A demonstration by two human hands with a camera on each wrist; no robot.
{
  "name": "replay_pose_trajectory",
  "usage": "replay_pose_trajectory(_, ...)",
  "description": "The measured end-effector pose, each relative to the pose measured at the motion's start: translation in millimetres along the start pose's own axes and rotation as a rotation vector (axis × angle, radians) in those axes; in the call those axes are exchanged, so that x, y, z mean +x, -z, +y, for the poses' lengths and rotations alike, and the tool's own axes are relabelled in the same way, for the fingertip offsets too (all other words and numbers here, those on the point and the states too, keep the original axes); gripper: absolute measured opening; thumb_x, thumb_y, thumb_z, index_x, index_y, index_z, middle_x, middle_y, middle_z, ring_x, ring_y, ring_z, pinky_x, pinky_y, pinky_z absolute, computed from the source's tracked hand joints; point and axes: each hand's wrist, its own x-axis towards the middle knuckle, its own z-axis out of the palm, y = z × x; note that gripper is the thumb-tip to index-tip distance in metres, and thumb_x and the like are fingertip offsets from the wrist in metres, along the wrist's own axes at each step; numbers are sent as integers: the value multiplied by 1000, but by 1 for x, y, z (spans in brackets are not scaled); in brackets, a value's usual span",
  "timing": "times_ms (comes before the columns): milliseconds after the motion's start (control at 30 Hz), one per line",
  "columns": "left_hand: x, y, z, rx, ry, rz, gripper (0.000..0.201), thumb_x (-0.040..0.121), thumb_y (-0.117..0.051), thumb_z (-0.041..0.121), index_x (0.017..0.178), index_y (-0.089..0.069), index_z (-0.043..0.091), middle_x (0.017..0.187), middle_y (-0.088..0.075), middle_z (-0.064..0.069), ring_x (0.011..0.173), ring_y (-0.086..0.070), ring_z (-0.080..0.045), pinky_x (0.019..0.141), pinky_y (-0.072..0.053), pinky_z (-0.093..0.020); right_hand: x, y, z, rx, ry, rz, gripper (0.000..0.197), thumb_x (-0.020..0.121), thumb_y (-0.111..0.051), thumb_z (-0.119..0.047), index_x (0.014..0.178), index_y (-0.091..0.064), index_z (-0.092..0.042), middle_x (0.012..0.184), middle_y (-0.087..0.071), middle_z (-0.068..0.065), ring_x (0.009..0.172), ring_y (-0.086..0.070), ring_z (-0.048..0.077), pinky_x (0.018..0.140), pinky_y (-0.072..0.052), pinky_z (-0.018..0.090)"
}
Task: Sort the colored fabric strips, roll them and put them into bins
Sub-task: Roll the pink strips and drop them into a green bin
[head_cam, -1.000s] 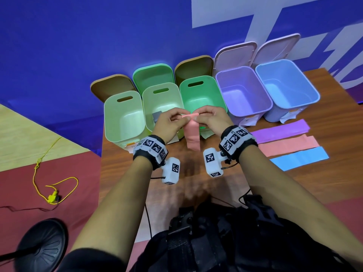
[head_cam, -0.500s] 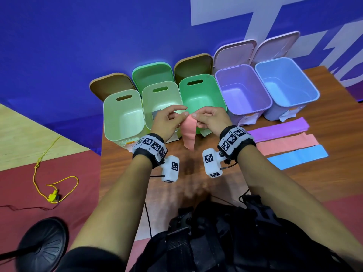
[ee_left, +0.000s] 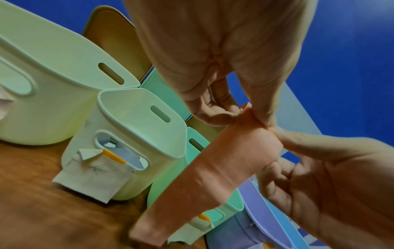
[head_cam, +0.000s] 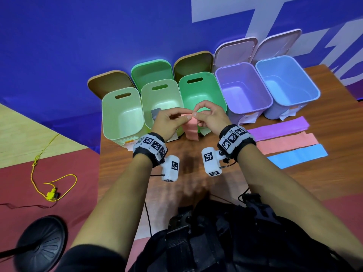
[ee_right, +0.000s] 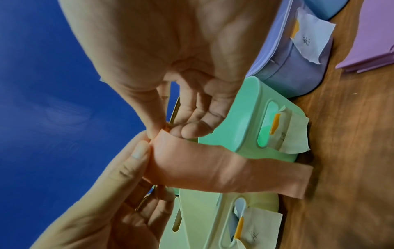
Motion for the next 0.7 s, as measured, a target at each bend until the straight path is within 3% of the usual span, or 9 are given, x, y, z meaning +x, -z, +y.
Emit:
replay_pose_trajectory(100,1,1,0,13,12,-15,18,82,-78,16,95,-79,27,93,-74,-17,84,-64,-24,89,-54,-49,3,-1,0,6,-27,14,11,90,-70,-11,83,-65,-19,59,-57,3,57,-53,18,69,-47,35)
replay_pose_trajectory(267,5,1,1,28,83,-27,27,81,-77,4,105,-74,16,90,-74,-1,83,-66,-11,86,-56,-32,7,-1,1,46,-44,24,9,91,-69,-10,84,-67,-15,63,-57,7,54,-52,15,64,-48,28)
replay_pose_trajectory(367,6,0,0,43,89,-23,32,80,-78,1,109,-73,11,91,-74,-1,80,-66,-7,82,-54,-25,9,1,0,85,-44,22,7,87,-75,-15,84,-69,-16,69,-62,11,59,-55,16,67,-50,29)
replay_pose_trajectory(467,6,0,1,23,84,-9,27,82,-76,3,109,-74,6,98,-75,-11,89,-69,-17,90,-57,-36,9,1,3,86,-47,-22,17,77,-82,-14,89,-71,-21,84,-73,14,73,-66,19,79,-54,34)
replay_pose_trajectory(567,8,0,-1,35,93,-2,25,84,-76,6,108,-74,7,101,-75,-12,93,-69,-21,95,-55,-44,9,2,5,95,-41,-41,22,80,-78,-2,93,-70,-18,94,-73,15,82,-69,19,86,-55,35)
replay_pose_trajectory(700,6,0,-2,93,52,-17,17,88,-73,18,105,-76,14,98,-75,-9,96,-69,-30,93,-55,-50,7,-1,4,102,-30,3,12,86,-73,-2,89,-68,-12,78,-67,10,58,-59,7,64,-53,19)
